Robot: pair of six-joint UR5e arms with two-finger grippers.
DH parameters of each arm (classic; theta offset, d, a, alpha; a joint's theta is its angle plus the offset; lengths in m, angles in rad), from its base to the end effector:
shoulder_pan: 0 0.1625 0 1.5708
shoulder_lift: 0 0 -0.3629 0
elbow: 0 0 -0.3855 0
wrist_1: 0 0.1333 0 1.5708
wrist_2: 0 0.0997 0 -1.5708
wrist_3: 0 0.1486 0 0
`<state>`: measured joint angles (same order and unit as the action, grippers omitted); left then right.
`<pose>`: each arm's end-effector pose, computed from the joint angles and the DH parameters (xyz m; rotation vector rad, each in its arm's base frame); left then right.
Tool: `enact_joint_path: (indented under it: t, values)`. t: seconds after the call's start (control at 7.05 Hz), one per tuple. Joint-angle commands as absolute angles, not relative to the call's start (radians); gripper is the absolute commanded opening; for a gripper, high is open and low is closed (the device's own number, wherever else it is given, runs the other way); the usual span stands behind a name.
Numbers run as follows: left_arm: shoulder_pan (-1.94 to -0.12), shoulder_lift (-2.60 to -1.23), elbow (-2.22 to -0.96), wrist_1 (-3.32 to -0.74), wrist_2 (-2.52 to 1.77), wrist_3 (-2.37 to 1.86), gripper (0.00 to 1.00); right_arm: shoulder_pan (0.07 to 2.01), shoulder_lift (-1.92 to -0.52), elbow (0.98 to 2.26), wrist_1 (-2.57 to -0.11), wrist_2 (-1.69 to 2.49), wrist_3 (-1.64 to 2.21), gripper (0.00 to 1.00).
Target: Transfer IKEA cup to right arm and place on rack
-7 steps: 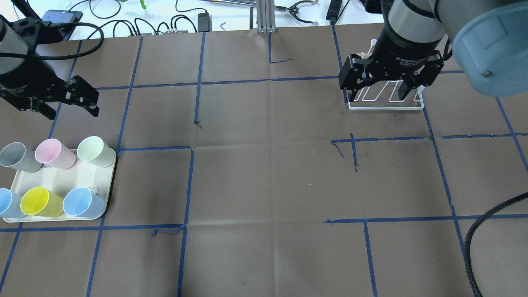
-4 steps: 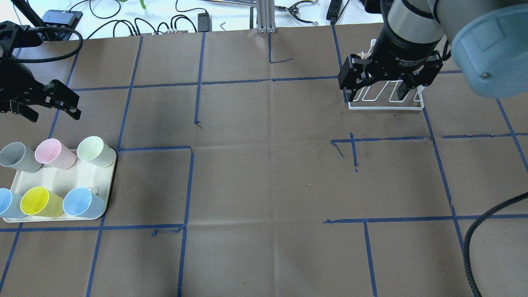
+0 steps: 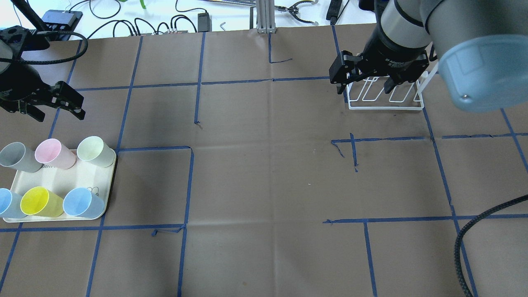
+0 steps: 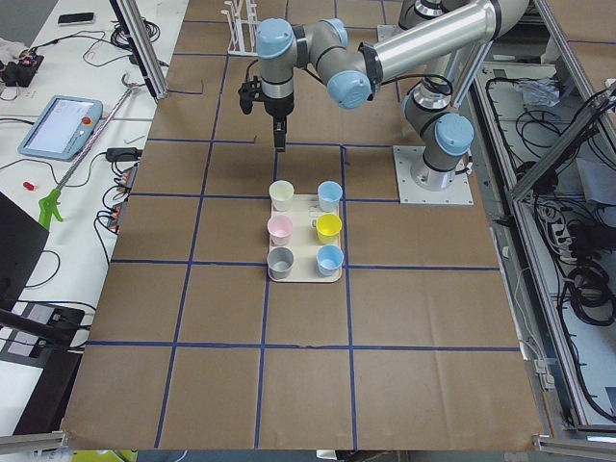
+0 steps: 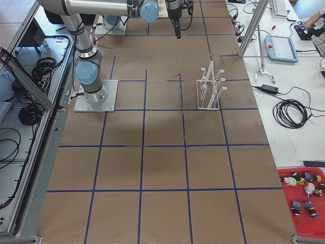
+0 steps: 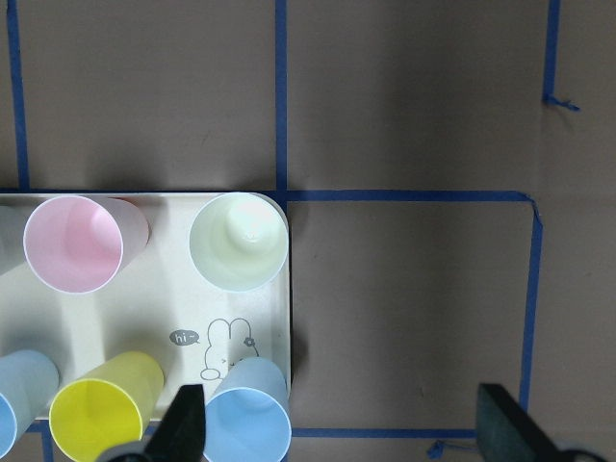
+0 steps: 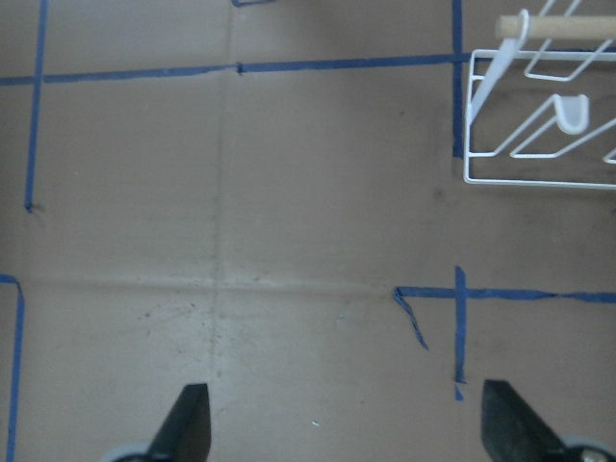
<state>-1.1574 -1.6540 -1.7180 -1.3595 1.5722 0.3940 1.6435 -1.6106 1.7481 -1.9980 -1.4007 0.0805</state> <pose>0.0799 -0.5135 0.2856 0.0304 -3.1351 -0.0284 0.1947 -0.4920 0.3604 -0.0250 2.9235 -0.4061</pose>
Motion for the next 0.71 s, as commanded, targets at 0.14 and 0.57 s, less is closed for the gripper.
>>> enact_joint_path:
  t: [0.14,0.57]
  values:
    - [-1.109,-1.712,-1.924,-1.032,1.571,0.417,0.99,1.643,-1.62,1.857,-2.277,-1.289,0.361,1.0]
    - [-1.112,-1.753,-2.028,-0.924,1.571,0.408,0.99,1.644,-1.624,2.053,-2.609,-1.175,0.684,1.0]
